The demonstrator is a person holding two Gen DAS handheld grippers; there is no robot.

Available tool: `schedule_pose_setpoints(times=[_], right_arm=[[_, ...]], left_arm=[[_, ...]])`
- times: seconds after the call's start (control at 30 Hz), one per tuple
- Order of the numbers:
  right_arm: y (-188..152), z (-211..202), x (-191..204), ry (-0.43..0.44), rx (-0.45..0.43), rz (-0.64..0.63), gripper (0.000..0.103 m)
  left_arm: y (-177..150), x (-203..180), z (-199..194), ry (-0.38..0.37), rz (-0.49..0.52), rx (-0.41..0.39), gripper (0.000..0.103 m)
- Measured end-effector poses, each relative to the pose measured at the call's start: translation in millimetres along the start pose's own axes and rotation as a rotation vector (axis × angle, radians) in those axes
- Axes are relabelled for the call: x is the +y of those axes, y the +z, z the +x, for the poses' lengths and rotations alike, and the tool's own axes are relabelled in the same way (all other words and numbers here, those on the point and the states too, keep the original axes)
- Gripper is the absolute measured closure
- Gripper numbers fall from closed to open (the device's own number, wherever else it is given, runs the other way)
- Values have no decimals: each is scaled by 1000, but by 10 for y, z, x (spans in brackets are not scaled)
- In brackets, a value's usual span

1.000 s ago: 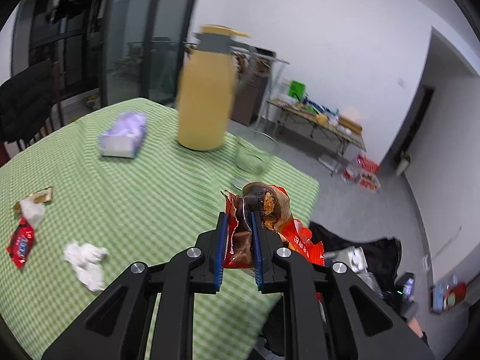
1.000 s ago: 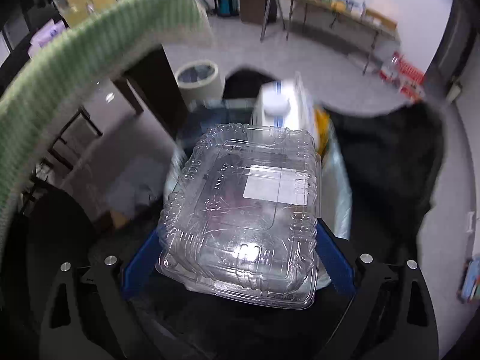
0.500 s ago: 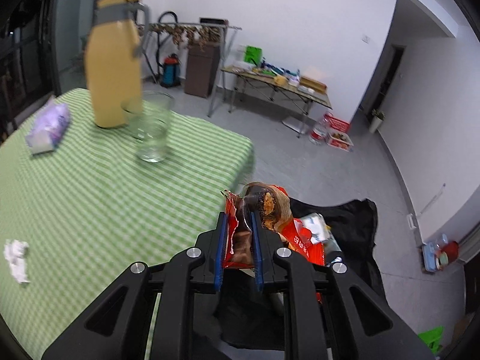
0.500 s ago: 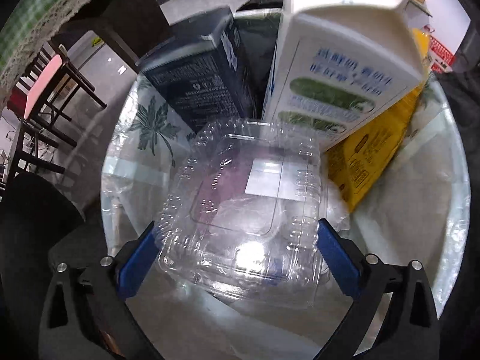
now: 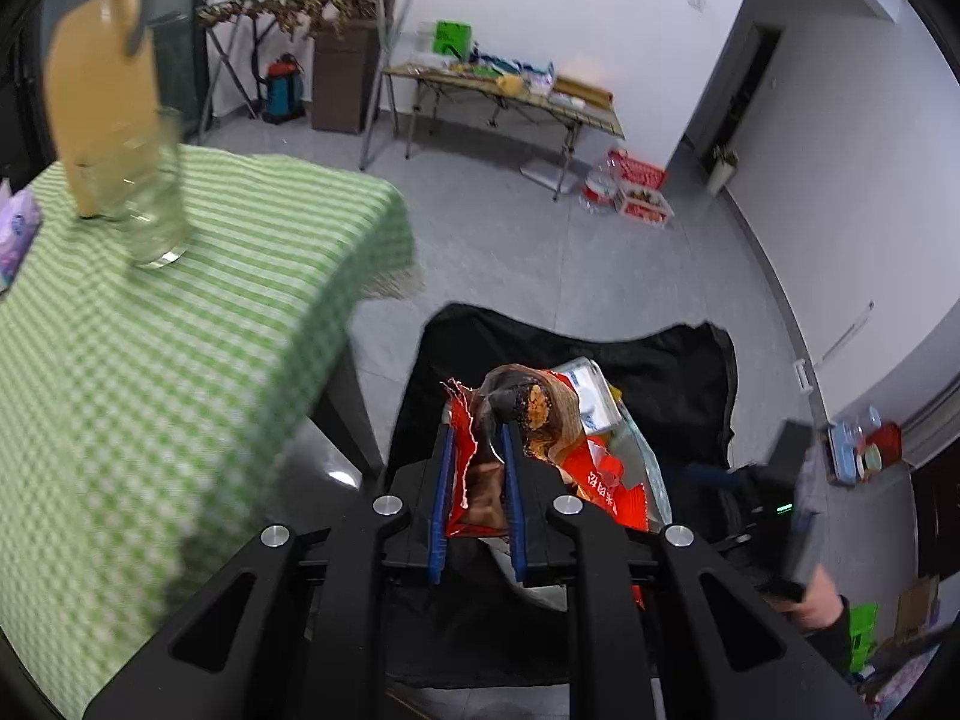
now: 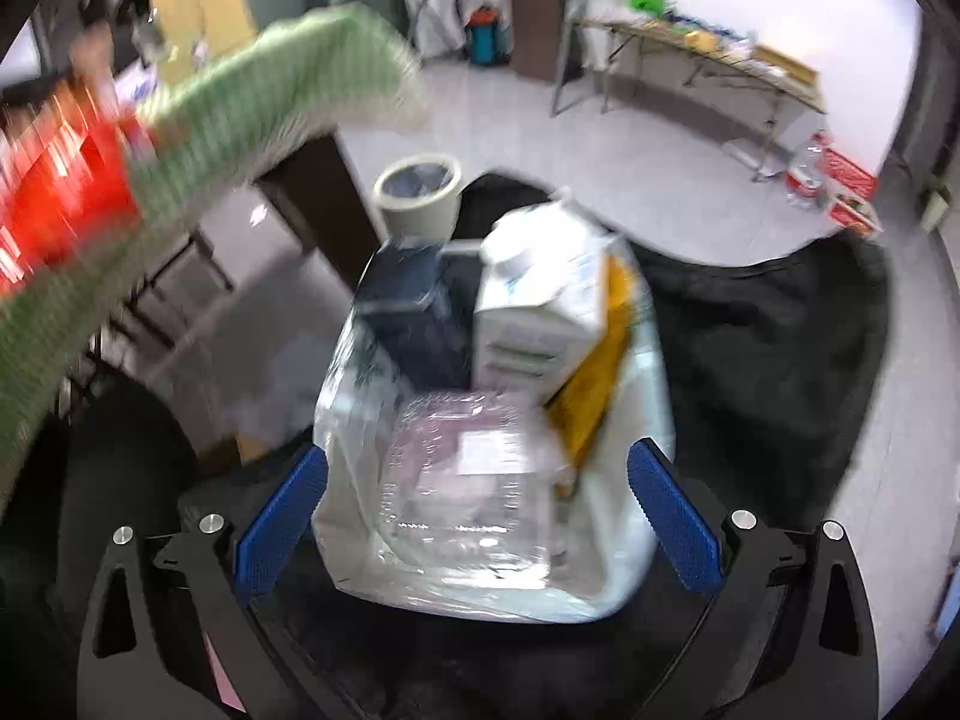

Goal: Collect trash
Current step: 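Carry the snack bag and plastic box to the trash bag, open the right gripper, then open the left gripper over the trash bag to drop the red snack bag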

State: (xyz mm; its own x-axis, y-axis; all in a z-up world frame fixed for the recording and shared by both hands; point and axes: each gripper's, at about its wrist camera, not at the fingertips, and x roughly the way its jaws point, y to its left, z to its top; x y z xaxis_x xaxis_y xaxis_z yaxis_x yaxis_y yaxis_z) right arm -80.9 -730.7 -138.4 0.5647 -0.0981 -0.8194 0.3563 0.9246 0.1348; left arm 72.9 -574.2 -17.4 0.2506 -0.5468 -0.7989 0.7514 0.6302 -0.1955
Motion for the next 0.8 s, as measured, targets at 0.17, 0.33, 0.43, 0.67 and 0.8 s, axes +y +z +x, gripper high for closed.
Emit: schedule_pose_setpoints(times=[0.17, 0.33, 0.43, 0.67, 0.8], right_arm=[[-84, -175, -278, -152, -77, 65, 7], [-207, -460, -607, -365, -128, 255, 7], [-378, -613, -741, -401, -164, 386, 7], [-623, -743, -825, -435, -237, 490, 7], [-610, -788, -834, -438, -263, 499, 7]], left_arm=[[27, -270, 374, -20, 17, 59, 88], [73, -520, 823, -31, 13, 120, 88], [62, -716, 1124, -45, 29, 165, 88], [-23, -1201, 1778, 80, 103, 219, 88], [-89, -1460, 1978, 184, 143, 203, 82]])
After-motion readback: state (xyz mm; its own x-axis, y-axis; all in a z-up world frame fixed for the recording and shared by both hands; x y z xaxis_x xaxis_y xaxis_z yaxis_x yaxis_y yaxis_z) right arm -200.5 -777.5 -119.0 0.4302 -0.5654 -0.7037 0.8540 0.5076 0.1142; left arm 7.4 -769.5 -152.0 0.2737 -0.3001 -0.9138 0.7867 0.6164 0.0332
